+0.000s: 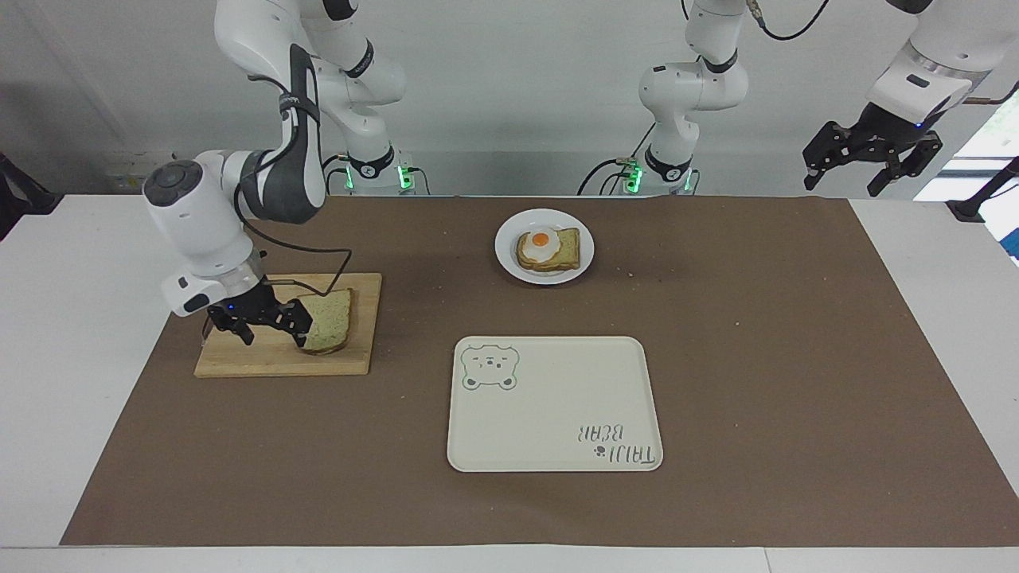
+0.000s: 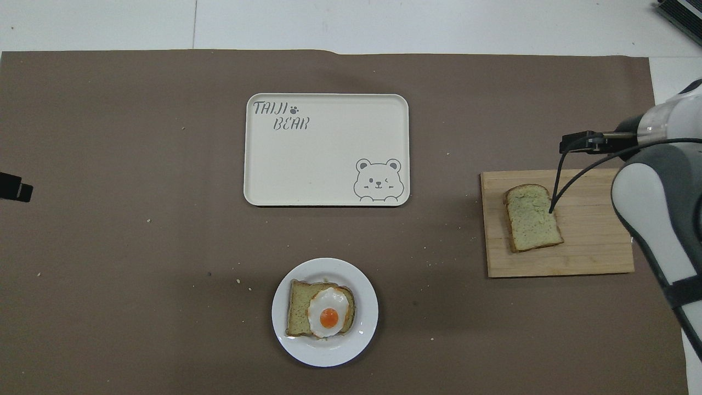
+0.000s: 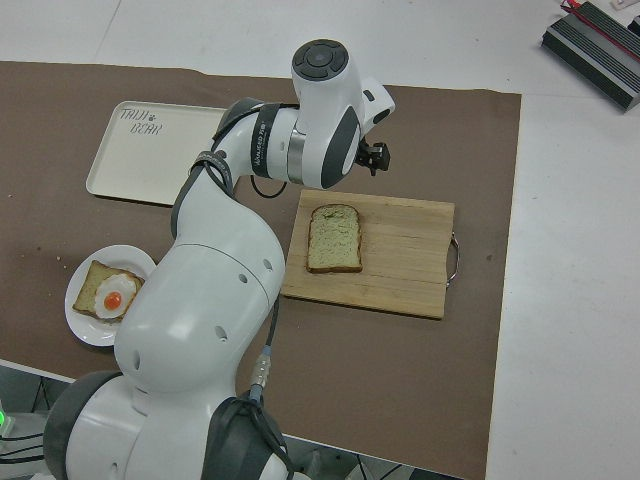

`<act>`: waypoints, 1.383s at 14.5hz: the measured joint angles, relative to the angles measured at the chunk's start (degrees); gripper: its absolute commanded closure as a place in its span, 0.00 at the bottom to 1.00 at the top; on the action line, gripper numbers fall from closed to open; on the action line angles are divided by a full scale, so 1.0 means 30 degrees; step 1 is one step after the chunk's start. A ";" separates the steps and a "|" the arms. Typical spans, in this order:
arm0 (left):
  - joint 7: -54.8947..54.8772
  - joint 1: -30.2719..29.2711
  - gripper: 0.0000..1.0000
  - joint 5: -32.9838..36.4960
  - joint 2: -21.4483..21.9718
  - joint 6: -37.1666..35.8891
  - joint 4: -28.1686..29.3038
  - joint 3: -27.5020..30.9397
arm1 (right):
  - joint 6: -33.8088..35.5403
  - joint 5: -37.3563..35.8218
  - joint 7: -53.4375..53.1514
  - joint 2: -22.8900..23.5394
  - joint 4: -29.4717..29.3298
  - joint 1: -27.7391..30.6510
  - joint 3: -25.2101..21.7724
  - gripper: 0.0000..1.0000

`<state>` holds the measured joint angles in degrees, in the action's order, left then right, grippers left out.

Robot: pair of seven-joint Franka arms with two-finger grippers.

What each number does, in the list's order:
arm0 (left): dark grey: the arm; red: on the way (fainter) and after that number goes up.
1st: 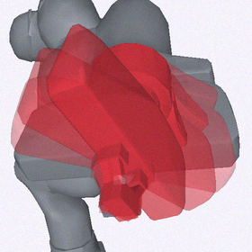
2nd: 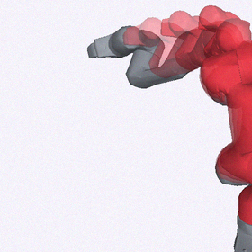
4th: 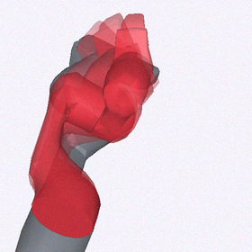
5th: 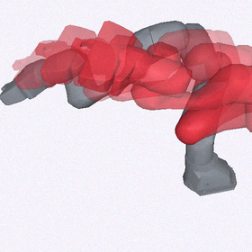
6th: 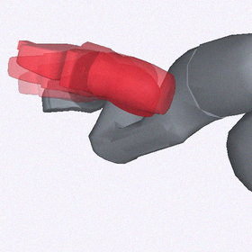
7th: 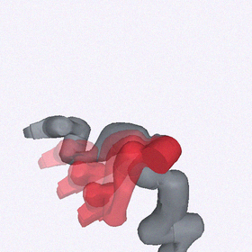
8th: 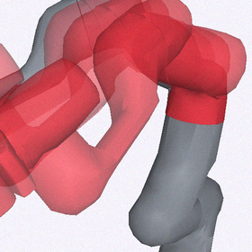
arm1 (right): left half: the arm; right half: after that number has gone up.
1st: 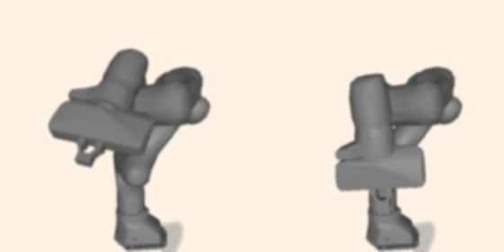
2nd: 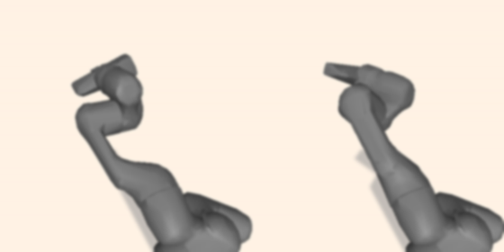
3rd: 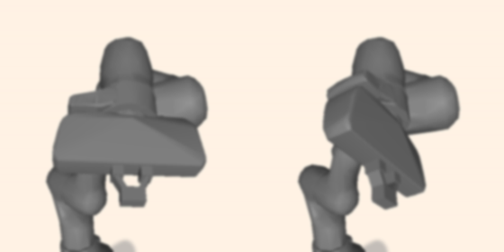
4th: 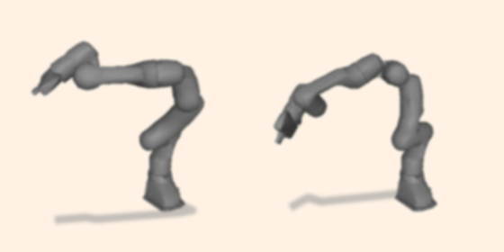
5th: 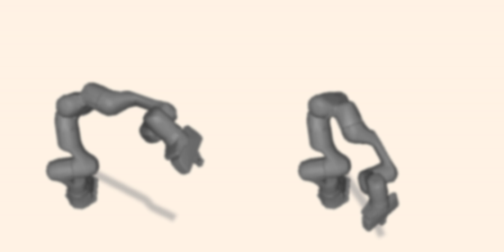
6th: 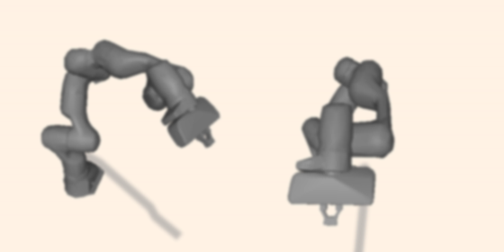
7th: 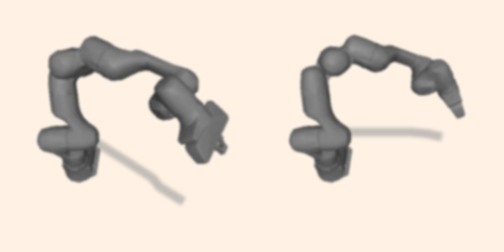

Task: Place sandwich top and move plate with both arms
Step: 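Reach the right gripper down to the bread slice on the cutting board, then grasp the bread slice with the right gripper and lift it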

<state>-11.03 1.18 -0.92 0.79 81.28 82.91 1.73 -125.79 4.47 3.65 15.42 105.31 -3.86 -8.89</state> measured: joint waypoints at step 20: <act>0.0000 0.0000 0.00 0.0000 0.0000 0.0000 0.0000 0.0000 | 0.0546 0.0135 0.3137 -0.1749 0.5848 0.1316 0.0015 0.89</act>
<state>-11.03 1.18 -0.92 0.79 81.28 82.91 1.73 -124.15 4.88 13.06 10.17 122.86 0.09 -8.84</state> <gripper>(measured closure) 0.000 0.233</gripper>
